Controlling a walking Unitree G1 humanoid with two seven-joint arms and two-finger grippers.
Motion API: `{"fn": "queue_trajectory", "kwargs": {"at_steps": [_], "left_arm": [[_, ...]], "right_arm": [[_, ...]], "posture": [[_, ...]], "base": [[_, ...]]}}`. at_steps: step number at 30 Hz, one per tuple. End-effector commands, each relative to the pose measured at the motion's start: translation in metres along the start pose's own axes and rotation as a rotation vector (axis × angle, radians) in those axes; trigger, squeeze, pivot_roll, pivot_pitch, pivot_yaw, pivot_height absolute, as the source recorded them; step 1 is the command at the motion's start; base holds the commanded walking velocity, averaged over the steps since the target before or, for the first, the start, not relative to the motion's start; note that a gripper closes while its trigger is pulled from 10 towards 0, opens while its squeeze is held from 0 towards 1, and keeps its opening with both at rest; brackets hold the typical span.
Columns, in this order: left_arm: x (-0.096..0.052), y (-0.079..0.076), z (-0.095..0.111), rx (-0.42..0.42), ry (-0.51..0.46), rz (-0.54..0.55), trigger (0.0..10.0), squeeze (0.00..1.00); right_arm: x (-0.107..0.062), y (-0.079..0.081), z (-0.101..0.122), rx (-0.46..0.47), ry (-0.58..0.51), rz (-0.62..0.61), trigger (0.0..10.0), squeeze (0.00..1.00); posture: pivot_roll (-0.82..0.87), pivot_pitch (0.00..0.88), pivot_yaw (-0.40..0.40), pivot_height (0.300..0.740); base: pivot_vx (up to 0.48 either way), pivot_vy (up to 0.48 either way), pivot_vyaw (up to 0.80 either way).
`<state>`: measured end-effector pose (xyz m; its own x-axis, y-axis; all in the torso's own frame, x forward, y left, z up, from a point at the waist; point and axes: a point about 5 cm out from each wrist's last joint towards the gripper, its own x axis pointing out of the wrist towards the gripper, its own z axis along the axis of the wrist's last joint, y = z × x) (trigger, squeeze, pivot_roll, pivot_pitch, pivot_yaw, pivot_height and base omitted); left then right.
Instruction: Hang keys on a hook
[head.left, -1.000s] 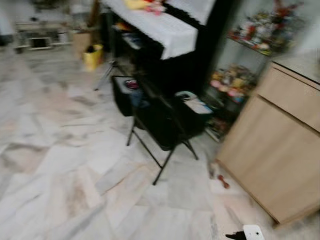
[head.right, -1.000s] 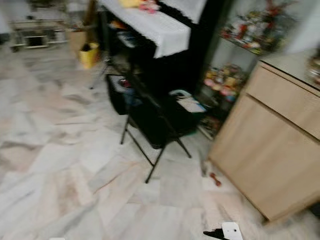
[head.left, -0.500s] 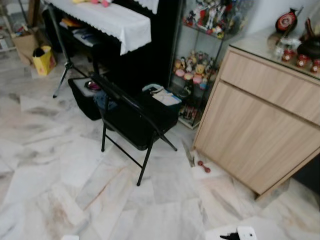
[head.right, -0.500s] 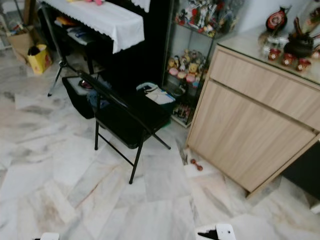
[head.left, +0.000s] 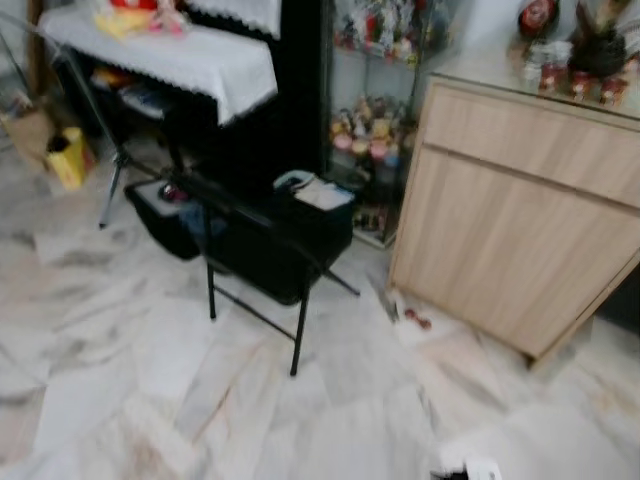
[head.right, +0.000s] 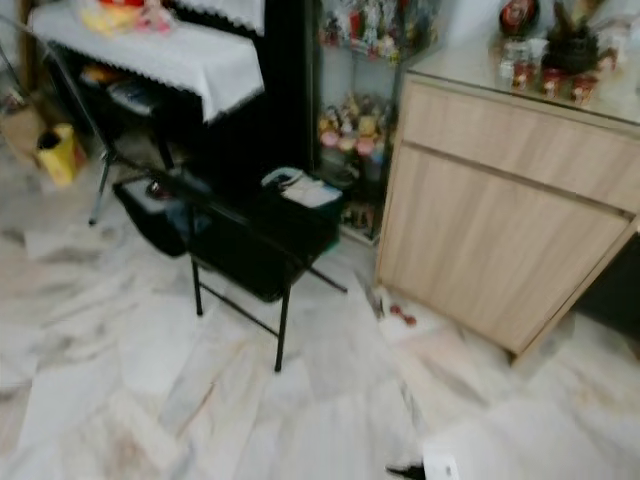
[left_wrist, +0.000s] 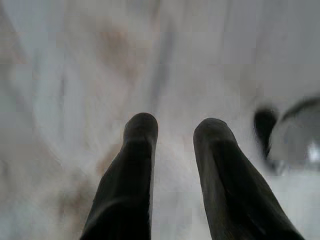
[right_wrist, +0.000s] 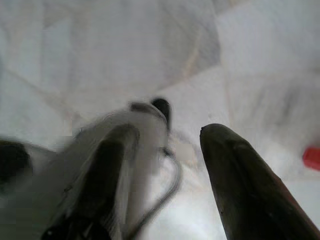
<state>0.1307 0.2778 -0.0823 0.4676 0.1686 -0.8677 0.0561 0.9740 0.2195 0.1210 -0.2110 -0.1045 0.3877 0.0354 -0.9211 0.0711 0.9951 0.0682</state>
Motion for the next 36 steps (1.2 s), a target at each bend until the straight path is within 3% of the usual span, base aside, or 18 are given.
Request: {"fn": "queue_trajectory", "kwargs": {"at_steps": [1,16,22,27,36], "left_arm": [[-0.003,0.002,-0.015,0.007,0.046,-0.001,10.0,0.0],[-0.002,-0.006,-0.016,-0.024,0.042,-0.014,10.0,0.0],[-0.001,-0.008,-0.014,0.001,0.037,-0.023,10.0,0.0],[-0.001,-0.008,-0.012,-0.05,0.029,-0.007,10.0,0.0],[-0.001,-0.005,-0.011,-0.046,0.031,-0.005,10.0,0.0]], "right_arm": [[0.001,0.005,0.007,-0.002,-0.026,0.012,10.0,0.0],[0.0,-0.003,0.008,-0.033,-0.022,0.002,10.0,0.0],[-0.001,-0.005,0.009,-0.035,-0.023,-0.003,10.0,0.0],[-0.001,-0.006,0.012,-0.027,-0.03,-0.003,10.0,0.0],[0.0,-0.003,0.014,-0.012,-0.036,0.0,10.0,0.0]], "posture": [[-0.01,0.0,0.046,0.74],[-0.01,0.0,0.01,0.74],[-0.01,0.0,0.003,0.74],[0.0,0.0,-0.009,0.74],[-0.01,0.0,0.004,0.74]], "base": [[0.0,0.0,-0.75],[0.0,0.0,-0.75],[0.0,0.0,-0.75],[0.0,-0.162,-0.75],[0.0,0.0,-0.75]]}}
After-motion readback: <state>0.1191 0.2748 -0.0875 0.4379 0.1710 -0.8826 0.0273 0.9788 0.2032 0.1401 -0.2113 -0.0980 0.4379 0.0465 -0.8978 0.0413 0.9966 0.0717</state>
